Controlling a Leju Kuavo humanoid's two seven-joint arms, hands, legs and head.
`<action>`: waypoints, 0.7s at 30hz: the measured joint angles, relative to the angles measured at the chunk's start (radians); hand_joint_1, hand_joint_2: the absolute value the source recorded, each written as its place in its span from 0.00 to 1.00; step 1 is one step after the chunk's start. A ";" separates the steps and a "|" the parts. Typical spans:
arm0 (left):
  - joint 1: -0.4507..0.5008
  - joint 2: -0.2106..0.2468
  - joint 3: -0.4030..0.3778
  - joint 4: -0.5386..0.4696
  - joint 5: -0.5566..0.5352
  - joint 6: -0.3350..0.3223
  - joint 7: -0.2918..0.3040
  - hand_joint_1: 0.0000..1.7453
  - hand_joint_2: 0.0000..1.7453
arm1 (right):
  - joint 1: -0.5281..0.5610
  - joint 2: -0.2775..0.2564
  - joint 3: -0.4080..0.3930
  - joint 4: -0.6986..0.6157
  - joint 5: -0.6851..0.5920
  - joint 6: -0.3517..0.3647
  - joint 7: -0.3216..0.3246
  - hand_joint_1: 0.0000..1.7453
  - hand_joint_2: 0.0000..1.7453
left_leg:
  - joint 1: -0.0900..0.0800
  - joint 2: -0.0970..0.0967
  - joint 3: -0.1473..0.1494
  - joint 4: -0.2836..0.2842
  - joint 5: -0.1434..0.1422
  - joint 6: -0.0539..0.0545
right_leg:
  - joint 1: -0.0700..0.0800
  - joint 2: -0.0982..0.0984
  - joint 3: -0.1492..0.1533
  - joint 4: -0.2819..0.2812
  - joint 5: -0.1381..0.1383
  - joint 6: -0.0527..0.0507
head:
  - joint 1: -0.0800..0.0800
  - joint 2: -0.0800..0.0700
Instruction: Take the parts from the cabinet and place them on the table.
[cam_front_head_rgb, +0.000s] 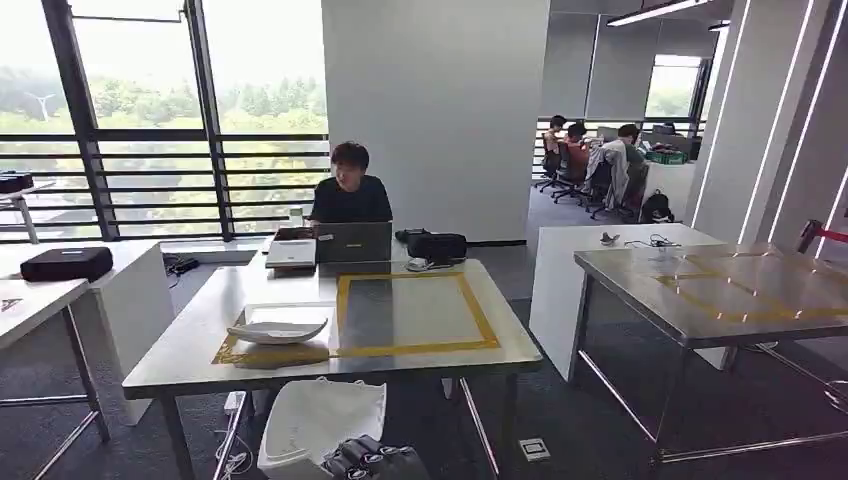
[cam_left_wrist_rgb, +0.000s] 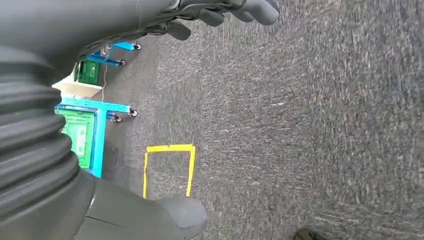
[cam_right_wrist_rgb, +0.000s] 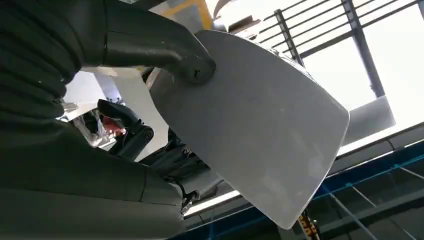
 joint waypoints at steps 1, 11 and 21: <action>-0.001 0.004 0.000 0.000 0.000 0.000 0.000 0.00 1.00 | -0.003 0.000 0.000 0.000 0.001 0.002 -0.004 1.00 1.00 | 0.006 -0.002 -0.001 -0.002 0.002 -0.005 | 0.004 -0.003 0.000 -0.006 0.005 0.008 | 0.004 0.000; 0.000 0.015 0.012 0.000 0.003 0.000 -0.008 0.00 1.00 | -0.020 0.008 -0.006 -0.001 -0.008 0.005 -0.020 1.00 1.00 | 0.019 0.006 -0.139 0.240 -0.067 -0.053 | -0.016 -0.004 0.044 -0.039 -0.005 -0.003 | -0.003 0.000; 0.001 0.015 0.023 0.000 0.003 0.003 -0.010 0.00 1.00 | -0.026 0.013 -0.006 -0.002 -0.013 0.005 -0.020 1.00 1.00 | 0.023 0.007 -0.010 -0.003 0.013 0.000 | -0.021 -0.002 0.030 0.045 -0.055 0.051 | 0.000 0.000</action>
